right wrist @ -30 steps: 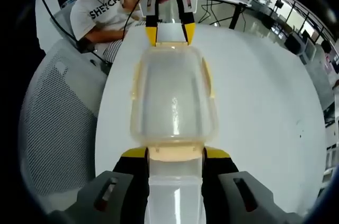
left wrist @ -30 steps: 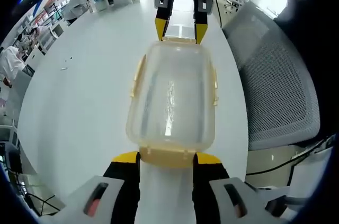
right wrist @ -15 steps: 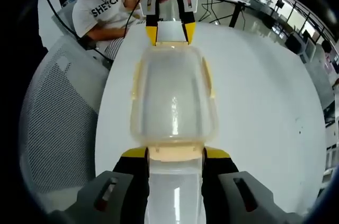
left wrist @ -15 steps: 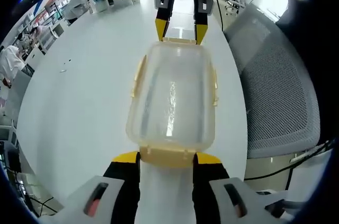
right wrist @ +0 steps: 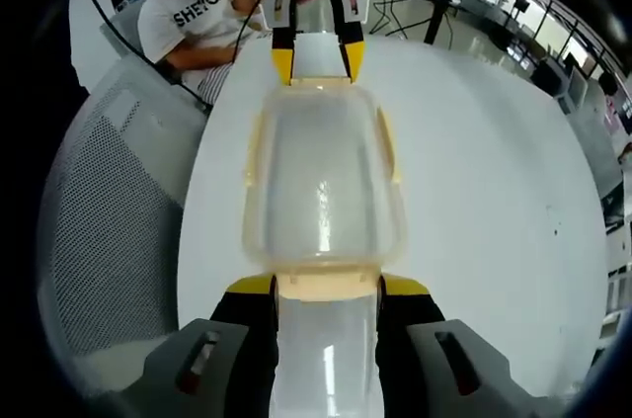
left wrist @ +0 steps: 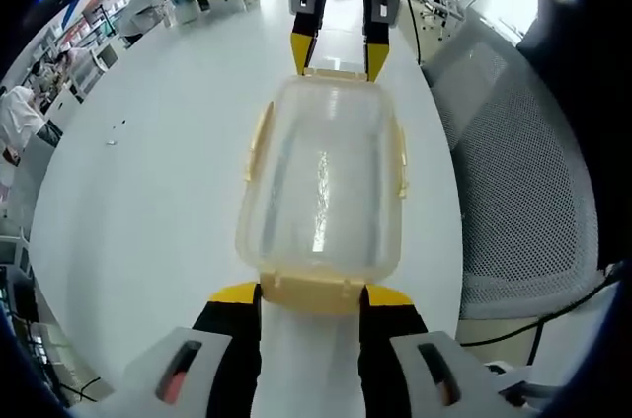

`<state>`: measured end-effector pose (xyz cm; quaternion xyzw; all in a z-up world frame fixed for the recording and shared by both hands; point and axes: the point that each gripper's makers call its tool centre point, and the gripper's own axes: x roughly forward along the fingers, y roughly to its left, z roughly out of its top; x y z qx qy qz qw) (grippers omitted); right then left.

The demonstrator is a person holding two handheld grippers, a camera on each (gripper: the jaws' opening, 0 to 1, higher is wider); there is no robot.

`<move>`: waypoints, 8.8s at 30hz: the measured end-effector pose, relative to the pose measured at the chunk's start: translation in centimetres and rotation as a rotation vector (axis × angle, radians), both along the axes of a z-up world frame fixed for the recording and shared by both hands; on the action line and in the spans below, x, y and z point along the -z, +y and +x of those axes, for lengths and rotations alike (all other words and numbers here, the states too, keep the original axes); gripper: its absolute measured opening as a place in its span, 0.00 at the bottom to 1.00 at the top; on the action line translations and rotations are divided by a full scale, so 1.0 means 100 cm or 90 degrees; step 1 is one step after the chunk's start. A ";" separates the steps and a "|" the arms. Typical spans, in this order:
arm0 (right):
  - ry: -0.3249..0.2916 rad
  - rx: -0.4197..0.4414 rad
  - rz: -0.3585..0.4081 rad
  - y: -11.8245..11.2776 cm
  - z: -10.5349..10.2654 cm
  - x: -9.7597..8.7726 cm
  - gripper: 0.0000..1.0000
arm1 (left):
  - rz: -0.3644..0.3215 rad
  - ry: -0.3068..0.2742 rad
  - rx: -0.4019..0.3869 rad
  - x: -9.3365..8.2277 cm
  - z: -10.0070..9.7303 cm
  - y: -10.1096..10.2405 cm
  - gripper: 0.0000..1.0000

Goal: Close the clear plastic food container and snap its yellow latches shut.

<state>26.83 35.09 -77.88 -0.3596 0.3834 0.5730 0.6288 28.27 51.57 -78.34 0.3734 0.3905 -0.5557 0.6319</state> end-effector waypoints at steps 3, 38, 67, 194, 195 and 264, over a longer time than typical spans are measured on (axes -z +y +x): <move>0.000 0.001 0.002 -0.005 0.000 0.001 0.34 | 0.001 0.000 -0.001 0.000 0.000 -0.004 0.33; 0.001 0.013 0.001 -0.051 -0.008 -0.001 0.35 | 0.006 0.001 0.008 -0.004 -0.005 -0.051 0.33; 0.001 0.027 -0.012 -0.122 -0.010 -0.002 0.35 | 0.007 -0.002 0.025 -0.007 -0.004 -0.120 0.33; 0.197 0.505 0.205 -0.172 -0.032 -0.005 0.27 | -0.165 0.187 -0.371 -0.004 -0.019 -0.181 0.23; 0.198 0.510 0.205 -0.172 -0.032 -0.004 0.25 | -0.167 0.188 -0.379 -0.004 -0.018 -0.182 0.23; 0.081 0.362 0.127 -0.159 -0.026 -0.003 0.28 | -0.119 0.024 -0.405 -0.011 -0.019 -0.172 0.34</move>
